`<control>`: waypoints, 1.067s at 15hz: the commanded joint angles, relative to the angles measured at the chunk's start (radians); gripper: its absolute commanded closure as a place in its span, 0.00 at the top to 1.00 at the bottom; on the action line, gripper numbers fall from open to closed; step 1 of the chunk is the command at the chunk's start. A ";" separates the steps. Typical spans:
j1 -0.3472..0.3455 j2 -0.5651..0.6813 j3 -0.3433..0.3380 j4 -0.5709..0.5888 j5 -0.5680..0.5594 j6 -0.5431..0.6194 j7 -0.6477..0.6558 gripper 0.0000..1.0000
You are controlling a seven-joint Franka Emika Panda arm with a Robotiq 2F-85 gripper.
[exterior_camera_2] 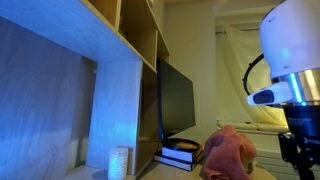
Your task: Pick up the blue nail polish and place it upright
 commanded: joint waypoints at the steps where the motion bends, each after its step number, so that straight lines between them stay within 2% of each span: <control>1: -0.044 0.085 0.026 0.036 0.039 0.109 -0.088 1.00; 4: -0.089 0.136 0.053 0.027 0.105 0.277 -0.136 1.00; 6: -0.118 0.173 0.068 0.035 0.134 0.326 -0.162 1.00; 11: -0.129 0.240 0.030 0.061 0.090 0.364 -0.122 1.00; 16: -0.083 0.273 -0.035 0.097 -0.003 0.385 -0.057 1.00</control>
